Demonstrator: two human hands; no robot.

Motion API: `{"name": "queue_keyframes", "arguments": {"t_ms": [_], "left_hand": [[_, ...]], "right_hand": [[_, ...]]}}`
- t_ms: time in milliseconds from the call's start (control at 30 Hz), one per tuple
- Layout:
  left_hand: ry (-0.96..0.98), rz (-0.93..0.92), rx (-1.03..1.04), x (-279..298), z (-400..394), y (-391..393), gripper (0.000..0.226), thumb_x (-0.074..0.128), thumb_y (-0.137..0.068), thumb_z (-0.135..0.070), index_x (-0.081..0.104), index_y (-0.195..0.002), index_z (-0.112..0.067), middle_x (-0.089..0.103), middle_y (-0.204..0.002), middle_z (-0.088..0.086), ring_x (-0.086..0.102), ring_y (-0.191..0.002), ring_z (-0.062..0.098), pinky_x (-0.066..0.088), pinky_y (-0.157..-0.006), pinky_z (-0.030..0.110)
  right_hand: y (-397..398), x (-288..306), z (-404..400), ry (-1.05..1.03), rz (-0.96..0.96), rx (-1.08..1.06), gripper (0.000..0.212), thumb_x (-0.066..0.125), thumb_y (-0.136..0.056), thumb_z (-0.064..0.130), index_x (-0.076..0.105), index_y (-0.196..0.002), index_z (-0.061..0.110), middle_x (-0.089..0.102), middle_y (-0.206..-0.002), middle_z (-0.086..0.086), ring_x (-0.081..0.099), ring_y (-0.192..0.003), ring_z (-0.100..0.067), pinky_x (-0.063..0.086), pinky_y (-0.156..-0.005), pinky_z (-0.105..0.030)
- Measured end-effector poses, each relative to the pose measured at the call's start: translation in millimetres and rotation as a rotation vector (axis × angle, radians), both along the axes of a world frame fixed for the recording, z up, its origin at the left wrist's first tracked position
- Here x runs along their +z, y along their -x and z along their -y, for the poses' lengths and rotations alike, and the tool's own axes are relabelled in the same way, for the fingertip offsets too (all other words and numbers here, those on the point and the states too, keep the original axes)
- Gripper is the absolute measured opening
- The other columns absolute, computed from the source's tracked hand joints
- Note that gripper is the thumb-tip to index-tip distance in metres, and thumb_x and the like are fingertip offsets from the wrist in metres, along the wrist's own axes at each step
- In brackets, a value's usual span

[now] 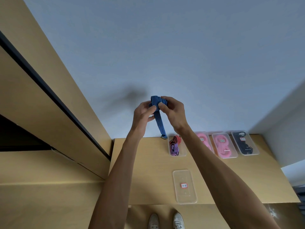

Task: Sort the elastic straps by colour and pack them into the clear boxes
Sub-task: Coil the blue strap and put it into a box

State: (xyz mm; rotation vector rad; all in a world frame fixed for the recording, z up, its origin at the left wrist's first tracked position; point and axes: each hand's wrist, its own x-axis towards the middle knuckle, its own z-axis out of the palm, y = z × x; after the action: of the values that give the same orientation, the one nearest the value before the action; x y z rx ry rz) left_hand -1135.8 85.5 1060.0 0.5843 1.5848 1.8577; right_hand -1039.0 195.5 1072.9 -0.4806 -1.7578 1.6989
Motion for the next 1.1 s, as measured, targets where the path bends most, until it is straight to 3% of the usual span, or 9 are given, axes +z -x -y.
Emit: {"name": "queue_keyframes", "arguments": {"t_ms": [133, 333, 433, 533, 600, 667, 733, 900, 1100], "left_hand": [[0.149, -0.074, -0.094, -4.6, -0.7, -6.1, 0.043, 0.056, -0.088, -0.050, 0.068, -0.107, -0.014, 0.071, -0.106, 0.007, 0.066, -0.104, 0.021, 0.049, -0.095, 0.035], [0.176, -0.020, -0.052, -1.6, -2.2, -4.5, 0.050, 0.050, -0.086, -0.069, 0.074, -0.104, -0.029, 0.072, -0.100, -0.001, 0.069, -0.091, 0.019, 0.056, -0.069, 0.034], [0.151, 0.033, -0.019, -1.9, -3.9, -3.7, 0.038, 0.059, -0.085, -0.059, 0.077, -0.101, -0.028, 0.072, -0.096, -0.003, 0.066, -0.093, 0.021, 0.052, -0.072, 0.037], [0.054, 0.037, -0.026, -5.4, -1.7, -0.1, 0.028, 0.063, -0.086, -0.036, 0.075, -0.108, -0.024, 0.071, -0.106, 0.002, 0.062, -0.102, 0.020, 0.048, -0.081, 0.039], [0.005, 0.025, -0.036, -6.8, 0.7, 0.5, 0.041, 0.065, -0.086, -0.023, 0.066, -0.126, -0.019, 0.068, -0.120, 0.009, 0.062, -0.115, 0.024, 0.049, -0.090, 0.045], [-0.008, 0.051, -0.003, -5.9, 0.6, -0.8, 0.057, 0.067, -0.083, -0.014, 0.054, -0.138, -0.011, 0.065, -0.126, 0.013, 0.061, -0.119, 0.031, 0.049, -0.096, 0.049], [-0.017, 0.026, 0.005, -5.8, 0.9, -1.8, 0.053, 0.066, -0.080, -0.008, 0.058, -0.132, -0.010, 0.068, -0.120, 0.012, 0.065, -0.113, 0.031, 0.054, -0.093, 0.046], [0.114, -0.022, -0.049, -3.2, 0.4, 0.5, 0.054, 0.058, -0.074, -0.014, 0.066, -0.124, -0.034, 0.069, -0.091, -0.001, 0.068, -0.092, 0.014, 0.058, -0.072, 0.025], [0.066, -0.031, -0.041, -8.3, -2.0, 1.0, 0.028, 0.061, -0.091, -0.026, 0.070, -0.116, -0.015, 0.074, -0.108, 0.005, 0.070, -0.103, 0.023, 0.056, -0.091, 0.046]], "right_hand": [[-1.0, 2.4, -1.9, 0.071, -0.026, -0.009, 0.025, 0.065, -0.091, 0.000, 0.065, -0.116, 0.003, 0.072, -0.103, -0.015, 0.070, -0.092, -0.021, 0.056, -0.084, -0.030], [-5.2, 1.7, -0.9, -0.084, 0.020, -0.015, 0.034, 0.065, -0.079, -0.012, 0.064, -0.109, 0.004, 0.069, -0.108, -0.010, 0.067, -0.099, -0.023, 0.055, -0.087, -0.029], [-5.6, 0.8, 2.0, -0.034, 0.013, 0.015, 0.036, 0.058, -0.078, -0.014, 0.067, -0.108, 0.004, 0.071, -0.110, -0.009, 0.067, -0.104, -0.023, 0.053, -0.086, -0.024], [-6.5, 0.5, -0.1, 0.095, 0.035, 0.002, 0.030, 0.061, -0.086, 0.009, 0.072, -0.114, 0.011, 0.072, -0.114, -0.001, 0.067, -0.107, -0.012, 0.052, -0.090, -0.024], [-5.6, 1.1, -0.8, 0.074, 0.120, -0.008, 0.035, 0.062, -0.092, 0.030, 0.066, -0.125, 0.018, 0.073, -0.108, 0.003, 0.069, -0.100, -0.006, 0.054, -0.088, -0.023], [-4.4, 0.4, -1.4, 0.034, 0.160, -0.031, 0.036, 0.064, -0.091, 0.038, 0.068, -0.118, 0.015, 0.073, -0.098, -0.006, 0.070, -0.087, -0.006, 0.055, -0.081, -0.026], [-2.6, 0.4, -0.9, 0.017, 0.144, -0.051, 0.032, 0.068, -0.088, 0.032, 0.069, -0.109, 0.009, 0.071, -0.095, -0.017, 0.069, -0.083, -0.014, 0.057, -0.079, -0.028], [-4.0, -1.6, -1.0, 0.049, 0.113, -0.072, 0.063, 0.076, -0.084, 0.013, 0.050, -0.141, 0.012, 0.069, -0.112, -0.004, 0.071, -0.095, -0.014, 0.056, -0.084, -0.021], [-2.7, -3.2, 6.0, -0.004, 0.114, -0.041, 0.054, 0.075, -0.081, 0.003, 0.058, -0.132, 0.007, 0.069, -0.113, -0.004, 0.064, -0.105, -0.015, 0.052, -0.089, -0.021]]}}
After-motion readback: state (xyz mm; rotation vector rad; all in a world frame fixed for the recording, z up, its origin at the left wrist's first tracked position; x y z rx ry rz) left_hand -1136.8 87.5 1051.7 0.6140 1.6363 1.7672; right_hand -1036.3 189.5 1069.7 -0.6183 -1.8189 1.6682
